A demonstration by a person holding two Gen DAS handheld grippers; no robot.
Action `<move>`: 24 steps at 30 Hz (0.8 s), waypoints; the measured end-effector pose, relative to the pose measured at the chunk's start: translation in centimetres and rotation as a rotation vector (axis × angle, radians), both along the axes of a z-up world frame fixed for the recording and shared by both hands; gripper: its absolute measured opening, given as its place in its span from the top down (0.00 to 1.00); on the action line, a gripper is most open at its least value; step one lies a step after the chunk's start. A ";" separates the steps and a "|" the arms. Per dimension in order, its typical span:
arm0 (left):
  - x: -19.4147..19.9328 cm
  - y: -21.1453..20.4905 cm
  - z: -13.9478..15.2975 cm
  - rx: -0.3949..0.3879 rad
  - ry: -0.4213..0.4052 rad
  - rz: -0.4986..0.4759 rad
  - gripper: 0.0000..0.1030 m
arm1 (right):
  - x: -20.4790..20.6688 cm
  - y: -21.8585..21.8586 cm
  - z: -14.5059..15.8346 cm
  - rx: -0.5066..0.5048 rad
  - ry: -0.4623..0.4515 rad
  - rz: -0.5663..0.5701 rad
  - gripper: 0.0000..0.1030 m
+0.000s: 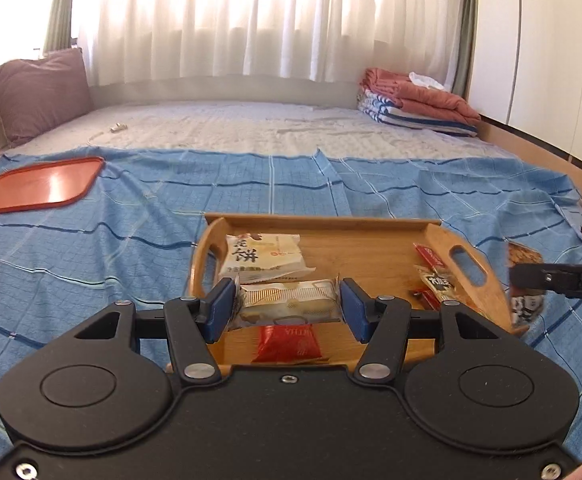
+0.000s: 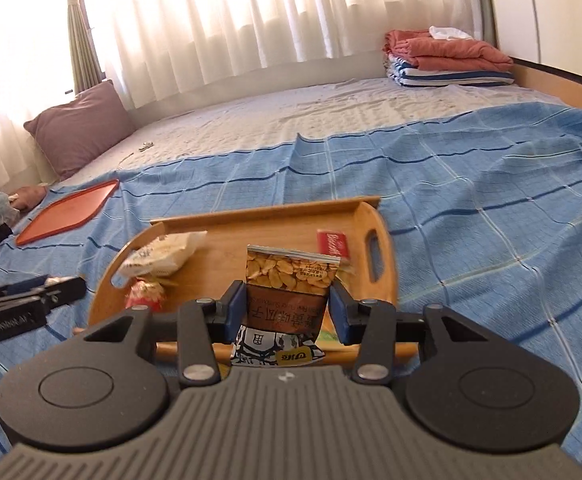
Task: Organize snacks
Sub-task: 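Carry both snacks over the tray and open both tools to release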
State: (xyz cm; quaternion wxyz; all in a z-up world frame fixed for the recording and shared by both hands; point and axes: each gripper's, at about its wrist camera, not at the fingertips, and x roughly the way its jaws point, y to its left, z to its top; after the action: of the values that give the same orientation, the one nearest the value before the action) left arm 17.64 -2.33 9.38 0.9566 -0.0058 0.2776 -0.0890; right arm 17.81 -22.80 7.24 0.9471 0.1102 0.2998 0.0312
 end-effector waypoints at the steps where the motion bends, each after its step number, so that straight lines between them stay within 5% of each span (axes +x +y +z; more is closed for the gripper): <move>1: 0.7 -0.1 -0.3 -0.009 0.016 0.001 0.47 | 0.8 0.3 0.0 0.012 0.007 0.012 0.53; 11: 4.6 -3.7 -3.6 0.000 0.094 -0.073 0.47 | 8.0 2.1 -3.2 0.099 0.138 0.082 0.54; 14: 5.5 -4.6 -4.8 0.012 0.109 -0.079 0.47 | 9.6 2.1 -3.8 0.091 0.167 0.078 0.65; 24: 6.2 -6.4 -6.5 0.086 0.078 -0.124 0.46 | 11.9 2.5 -5.7 0.036 0.223 0.056 0.65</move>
State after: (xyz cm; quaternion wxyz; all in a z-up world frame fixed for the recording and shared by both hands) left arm 23.83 -8.77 2.92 0.9370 0.0490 0.3183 -0.1357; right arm 29.74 -20.33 1.53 0.9046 0.1213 0.4056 0.0507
